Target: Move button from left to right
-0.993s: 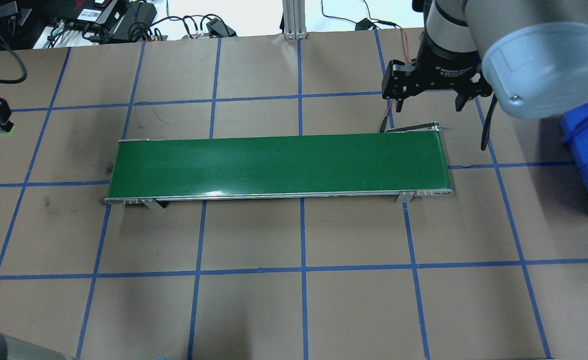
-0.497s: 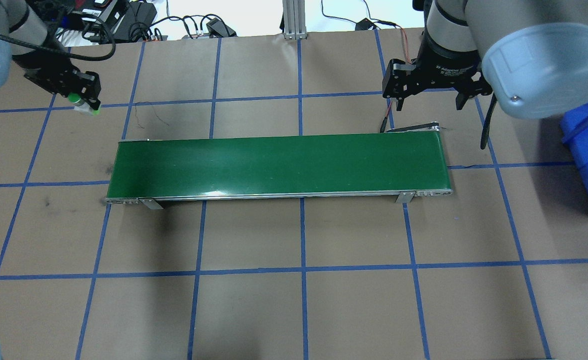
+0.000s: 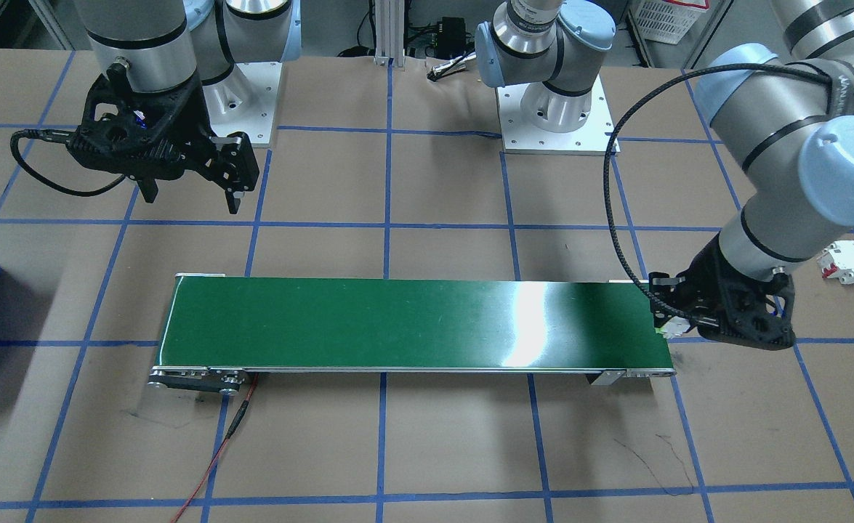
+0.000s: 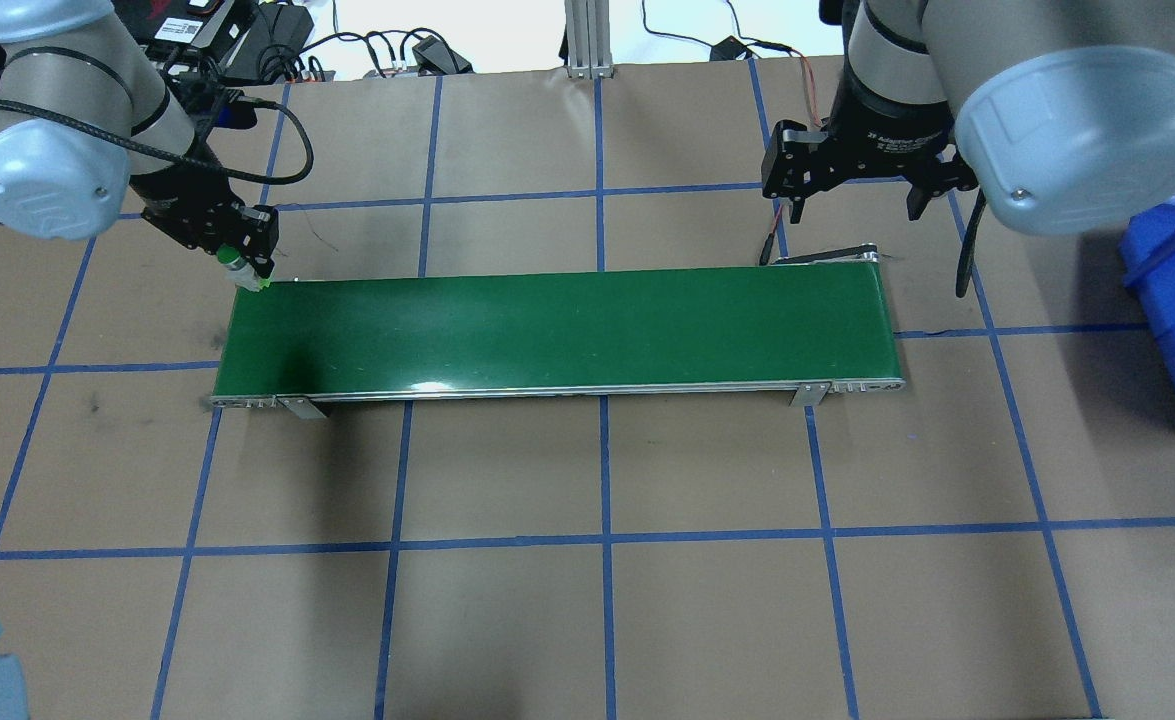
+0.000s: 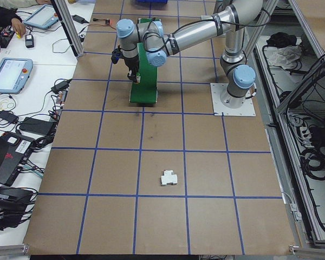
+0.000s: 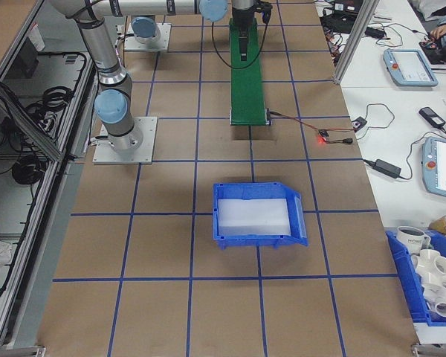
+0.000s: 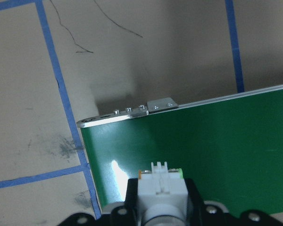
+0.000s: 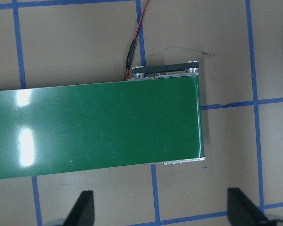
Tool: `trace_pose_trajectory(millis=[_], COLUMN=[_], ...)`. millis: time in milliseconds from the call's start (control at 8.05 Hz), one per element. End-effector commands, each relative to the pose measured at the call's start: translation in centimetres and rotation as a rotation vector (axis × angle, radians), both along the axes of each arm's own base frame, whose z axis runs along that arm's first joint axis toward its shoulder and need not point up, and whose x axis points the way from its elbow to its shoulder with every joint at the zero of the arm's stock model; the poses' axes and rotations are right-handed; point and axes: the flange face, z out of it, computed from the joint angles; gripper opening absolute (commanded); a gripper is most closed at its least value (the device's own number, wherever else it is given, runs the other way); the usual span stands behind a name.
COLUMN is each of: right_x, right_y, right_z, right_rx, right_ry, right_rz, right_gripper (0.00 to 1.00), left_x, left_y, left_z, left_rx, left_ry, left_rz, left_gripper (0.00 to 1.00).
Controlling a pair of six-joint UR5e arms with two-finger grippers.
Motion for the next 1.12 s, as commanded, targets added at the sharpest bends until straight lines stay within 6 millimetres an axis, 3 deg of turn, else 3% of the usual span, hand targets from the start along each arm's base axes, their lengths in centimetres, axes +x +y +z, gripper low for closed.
trace_pose_trajectory(millis=[0,373,745,993], right_x=[0.0,-0.7,-0.7,-0.7], right_y=[-0.3,-0.5,-0.5,-0.5], right_z=[-0.6,-0.7,-0.8,-1.0], right_rx=[0.016,0.023,0.026,0.029], right_ry=[-0.003,-0.01,-0.01,-0.01], right_rz=[-0.002,-0.017,-0.018,-0.018], right_gripper=[1.0,1.0,1.0,1.0], left_x=[2.0,4.2,4.3,4.3], left_y=[0.1,0.1,0.0,0.0], left_z=[-2.8,-5.6,-7.8,-8.0], left_rx=[0.029,0.079,0.117,0.123], left_ry=[-0.005,0.014,0.025,0.022], left_rz=[0.007,0.017,0.03,0.062], left_gripper=[0.0,0.0,0.0,0.03])
